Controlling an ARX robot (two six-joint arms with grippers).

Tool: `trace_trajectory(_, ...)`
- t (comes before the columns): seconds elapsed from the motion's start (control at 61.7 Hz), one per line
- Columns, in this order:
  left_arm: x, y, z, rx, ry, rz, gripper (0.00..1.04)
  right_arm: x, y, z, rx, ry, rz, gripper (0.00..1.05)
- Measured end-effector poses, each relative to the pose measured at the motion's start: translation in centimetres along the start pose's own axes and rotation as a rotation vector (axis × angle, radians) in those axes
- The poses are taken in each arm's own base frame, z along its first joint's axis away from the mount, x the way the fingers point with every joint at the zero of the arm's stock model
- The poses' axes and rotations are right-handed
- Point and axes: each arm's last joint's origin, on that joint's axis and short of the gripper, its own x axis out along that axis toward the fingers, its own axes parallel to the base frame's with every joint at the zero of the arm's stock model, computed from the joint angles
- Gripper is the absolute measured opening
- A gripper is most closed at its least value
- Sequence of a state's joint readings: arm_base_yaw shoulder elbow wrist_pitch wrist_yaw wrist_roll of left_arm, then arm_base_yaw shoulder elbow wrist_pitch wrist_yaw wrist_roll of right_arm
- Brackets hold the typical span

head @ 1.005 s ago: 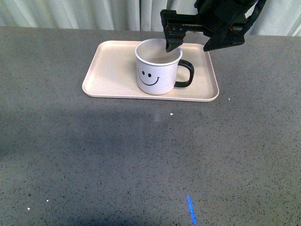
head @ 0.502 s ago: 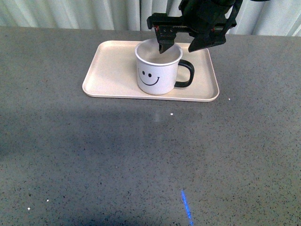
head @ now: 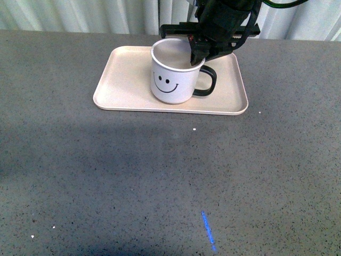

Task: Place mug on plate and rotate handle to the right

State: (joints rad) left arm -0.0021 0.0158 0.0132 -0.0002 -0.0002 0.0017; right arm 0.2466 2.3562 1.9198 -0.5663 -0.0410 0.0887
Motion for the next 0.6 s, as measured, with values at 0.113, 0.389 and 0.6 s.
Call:
trace_trajectory(0.113, 0.0, 0.0, 0.0, 0.0, 0.0, 0.0, 0.95, -0.6, -0.1, 0.7, -0.021, -0.004, -0.005, 0.02)
trace_trajectory(0.389, 0.0, 0.0, 0.0, 0.0, 0.0, 0.0, 0.95, -1.7, -1.2, 2.1, -0.186, 0.006, 0.055, 0.02)
trace_trajectory(0.6, 0.0, 0.0, 0.0, 0.0, 0.0, 0.0, 0.95, -1.0, -2.2, 1.9, -0.314, 0.026, 0.095, 0.02)
